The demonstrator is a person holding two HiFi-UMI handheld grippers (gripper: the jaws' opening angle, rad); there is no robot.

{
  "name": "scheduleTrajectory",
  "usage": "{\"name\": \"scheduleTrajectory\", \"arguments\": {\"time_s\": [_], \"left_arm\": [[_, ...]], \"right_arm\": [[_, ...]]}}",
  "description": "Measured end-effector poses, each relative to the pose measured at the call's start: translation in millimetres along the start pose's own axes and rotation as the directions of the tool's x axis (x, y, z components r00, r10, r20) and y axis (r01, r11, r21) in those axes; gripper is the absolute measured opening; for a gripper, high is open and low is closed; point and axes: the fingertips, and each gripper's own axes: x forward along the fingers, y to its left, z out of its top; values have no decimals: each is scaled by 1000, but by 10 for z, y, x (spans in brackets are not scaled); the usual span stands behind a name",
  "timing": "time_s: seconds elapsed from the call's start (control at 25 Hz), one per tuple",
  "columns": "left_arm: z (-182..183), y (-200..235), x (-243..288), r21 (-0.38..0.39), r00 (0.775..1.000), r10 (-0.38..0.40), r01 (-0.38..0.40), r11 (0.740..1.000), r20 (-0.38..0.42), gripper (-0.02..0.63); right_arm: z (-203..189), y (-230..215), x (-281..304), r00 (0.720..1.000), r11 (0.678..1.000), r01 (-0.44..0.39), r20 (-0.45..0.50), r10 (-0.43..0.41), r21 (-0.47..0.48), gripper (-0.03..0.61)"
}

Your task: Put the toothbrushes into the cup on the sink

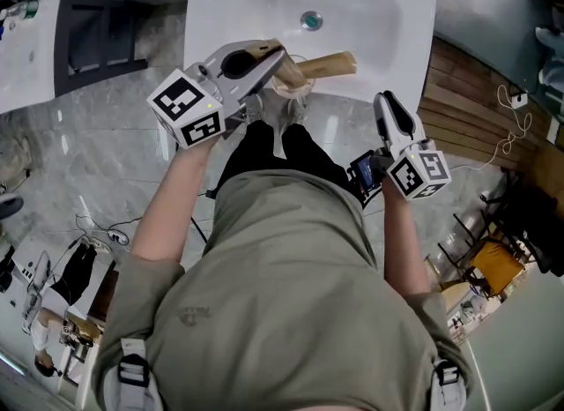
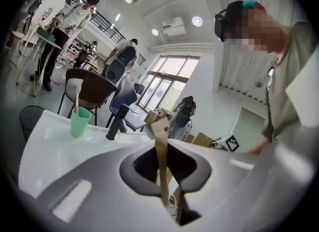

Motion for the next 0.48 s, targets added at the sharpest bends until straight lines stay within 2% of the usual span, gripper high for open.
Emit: {"name": "scheduleTrajectory", "arguments": {"time_s": [0.48], "left_arm": [[-213,-72,48,61,999,7,-5,998,-43,14]], "right_arm": [[-16,44,22,1000,1000,-11,-17,11,-18,83]]}}
